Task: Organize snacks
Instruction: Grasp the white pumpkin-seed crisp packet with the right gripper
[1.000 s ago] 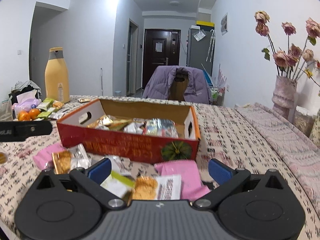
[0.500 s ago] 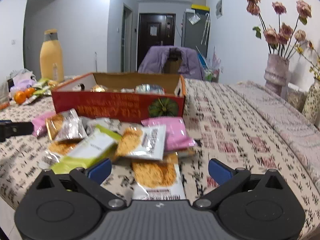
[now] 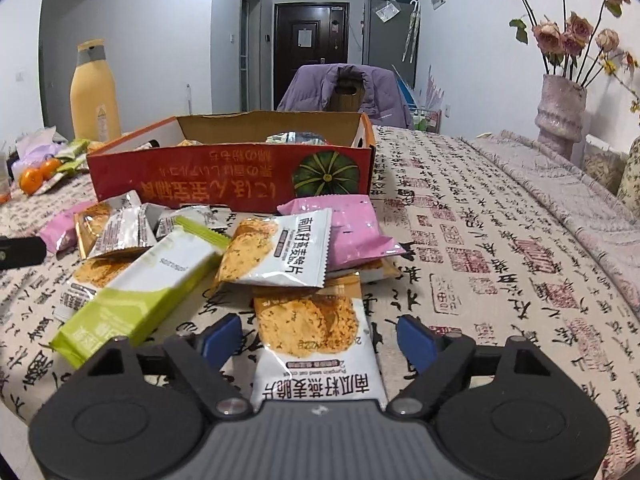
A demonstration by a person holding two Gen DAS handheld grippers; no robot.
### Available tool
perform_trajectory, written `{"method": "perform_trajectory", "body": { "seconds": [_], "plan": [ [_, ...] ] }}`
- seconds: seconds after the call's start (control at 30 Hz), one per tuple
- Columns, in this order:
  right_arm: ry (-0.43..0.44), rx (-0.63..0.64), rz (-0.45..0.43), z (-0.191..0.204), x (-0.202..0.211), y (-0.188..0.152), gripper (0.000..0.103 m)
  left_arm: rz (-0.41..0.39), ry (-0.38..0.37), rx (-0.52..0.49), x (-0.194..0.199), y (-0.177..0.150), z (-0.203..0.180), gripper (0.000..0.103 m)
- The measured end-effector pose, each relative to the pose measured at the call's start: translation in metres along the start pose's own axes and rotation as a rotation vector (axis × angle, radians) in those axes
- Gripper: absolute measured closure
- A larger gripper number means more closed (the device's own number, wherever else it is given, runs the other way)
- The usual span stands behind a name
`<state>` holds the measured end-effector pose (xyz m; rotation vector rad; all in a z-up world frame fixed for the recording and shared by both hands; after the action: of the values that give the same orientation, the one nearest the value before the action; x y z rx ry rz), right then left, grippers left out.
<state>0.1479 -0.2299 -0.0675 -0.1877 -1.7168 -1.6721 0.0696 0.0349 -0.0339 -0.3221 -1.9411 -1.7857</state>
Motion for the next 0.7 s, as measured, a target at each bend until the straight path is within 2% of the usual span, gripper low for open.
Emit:
{"method": "perform_trajectory", "body": {
  "seconds": [0.17, 0.23, 0.3, 0.53, 0.7],
  "plan": [
    [0.031, -0.002, -0.011, -0.005, 0.002, -0.003, 0.021, 0.006, -0.002, 0.001, -0.001, -0.001, -0.002, 0.000],
    [0.030, -0.001, -0.016, -0.005, 0.003, -0.003, 0.029, 0.009, -0.006, -0.001, -0.001, -0.002, -0.003, 0.000],
    [0.046, 0.010, -0.018, -0.003, 0.006, -0.003, 0.047, 0.011, -0.005, -0.004, -0.001, -0.002, -0.004, 0.000],
    [0.053, 0.035, -0.031, 0.003, 0.013, -0.005, 0.053, 0.012, 0.003, -0.001, 0.000, -0.003, -0.004, 0.000],
    [0.055, 0.039, -0.087, 0.003, 0.028, -0.003, 0.055, 0.020, 0.005, -0.003, -0.002, -0.002, -0.007, 0.000]
  ]
}}
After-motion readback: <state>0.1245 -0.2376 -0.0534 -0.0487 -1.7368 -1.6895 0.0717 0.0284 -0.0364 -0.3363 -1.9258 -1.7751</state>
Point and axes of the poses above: each gripper's, at about its wrist camera, not at the fingertips, and x roughly against the way its jaws point, z to its left, y to its top, the point moved 1 cm from there along -x, roughly the way its jaws point, and after that the axes turned 9 degrees about y, right-handed, at the moved point
